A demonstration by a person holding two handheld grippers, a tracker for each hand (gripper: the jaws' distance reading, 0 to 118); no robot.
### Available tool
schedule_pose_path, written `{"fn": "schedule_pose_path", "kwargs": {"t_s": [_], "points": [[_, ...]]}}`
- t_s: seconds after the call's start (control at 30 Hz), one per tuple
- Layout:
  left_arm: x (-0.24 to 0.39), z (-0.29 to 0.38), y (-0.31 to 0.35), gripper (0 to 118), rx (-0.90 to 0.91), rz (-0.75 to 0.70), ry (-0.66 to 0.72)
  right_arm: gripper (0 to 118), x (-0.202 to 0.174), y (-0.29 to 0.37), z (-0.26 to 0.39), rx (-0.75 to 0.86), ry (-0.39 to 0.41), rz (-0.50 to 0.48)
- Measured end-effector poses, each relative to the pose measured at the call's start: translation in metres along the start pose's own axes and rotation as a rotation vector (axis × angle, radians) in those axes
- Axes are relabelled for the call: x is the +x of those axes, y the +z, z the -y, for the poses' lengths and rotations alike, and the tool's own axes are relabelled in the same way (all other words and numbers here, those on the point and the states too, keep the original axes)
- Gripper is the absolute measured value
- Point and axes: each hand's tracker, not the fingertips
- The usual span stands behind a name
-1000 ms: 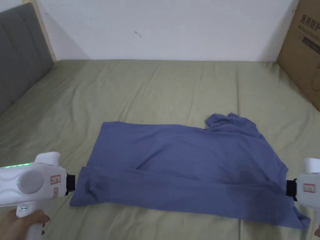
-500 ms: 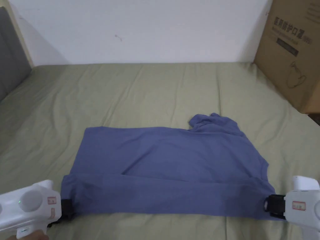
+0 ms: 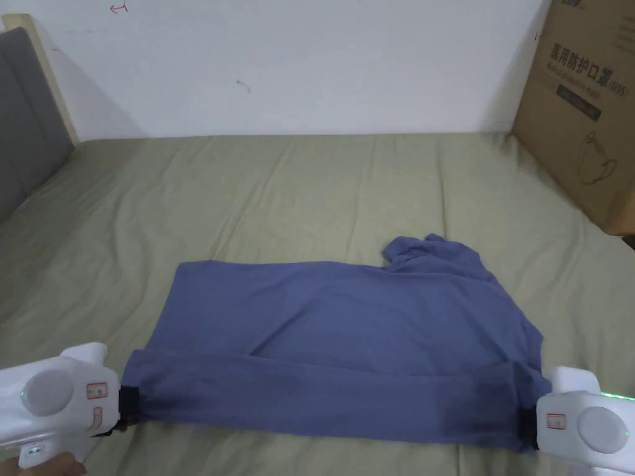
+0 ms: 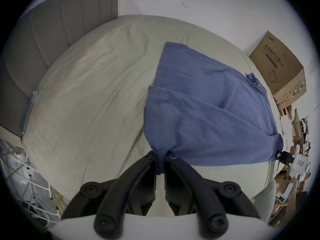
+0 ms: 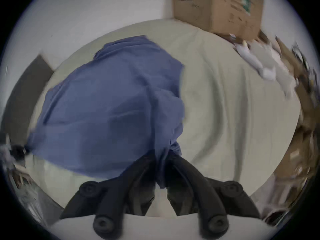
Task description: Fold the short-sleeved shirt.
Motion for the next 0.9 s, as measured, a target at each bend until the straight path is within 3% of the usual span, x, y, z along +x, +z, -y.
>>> {"fn": "schedule_pose_path", "kwargs": {"t_s": [0.13, 0.27, 0.3, 0.53, 0.57, 0.6, 0.63, 0.67, 0.7, 0.73, 0.83, 0.9], "points": [[0.004, 0.001, 0.025, 8, 0.017, 0.013, -0.019, 11, 0.004, 0.011, -0.01, 0.031, -0.048, -0.022], [0.005, 0.016, 0.047, 8, 0.02, 0.002, -0.081, 11, 0.035, 0.035, -0.011, 0.051, -0.051, -0.029], [0.007, 0.023, 0.052, 8, 0.019, -0.004, -0.084, 11, 0.046, 0.041, -0.006, 0.042, -0.09, -0.077], [-0.002, 0.092, 0.023, 8, -0.141, -0.06, -0.149, 12, 0.06, 0.036, 0.06, -0.114, -0.159, -0.094], [-0.002, 0.098, 0.014, 14, -0.146, -0.072, -0.163, 23, 0.058, 0.031, 0.065, -0.119, -0.167, -0.099], [-0.001, 0.103, 0.01, 27, -0.134, -0.068, -0.161, 40, 0.056, 0.029, 0.067, -0.117, -0.168, -0.094], [0.001, 0.103, 0.013, 47, -0.136, -0.082, -0.161, 57, 0.051, 0.033, 0.066, -0.112, -0.17, -0.08], [0.002, 0.1, 0.018, 82, -0.136, -0.095, -0.161, 77, 0.049, 0.039, 0.062, -0.106, -0.175, -0.08], [0.003, 0.094, 0.02, 99, -0.139, -0.101, -0.167, 84, 0.047, 0.045, 0.057, -0.098, -0.175, -0.09], [0.0, 0.089, 0.025, 103, -0.134, -0.094, -0.166, 83, 0.044, 0.052, 0.048, -0.079, -0.156, -0.086], [0.0, 0.065, 0.046, 91, -0.071, -0.071, -0.121, 83, 0.032, 0.077, 0.021, 0.021, -0.067, -0.045], [0.003, 0.05, 0.059, 87, 0.001, -0.026, -0.097, 82, 0.03, 0.086, 0.002, 0.065, -0.066, -0.108]]}}
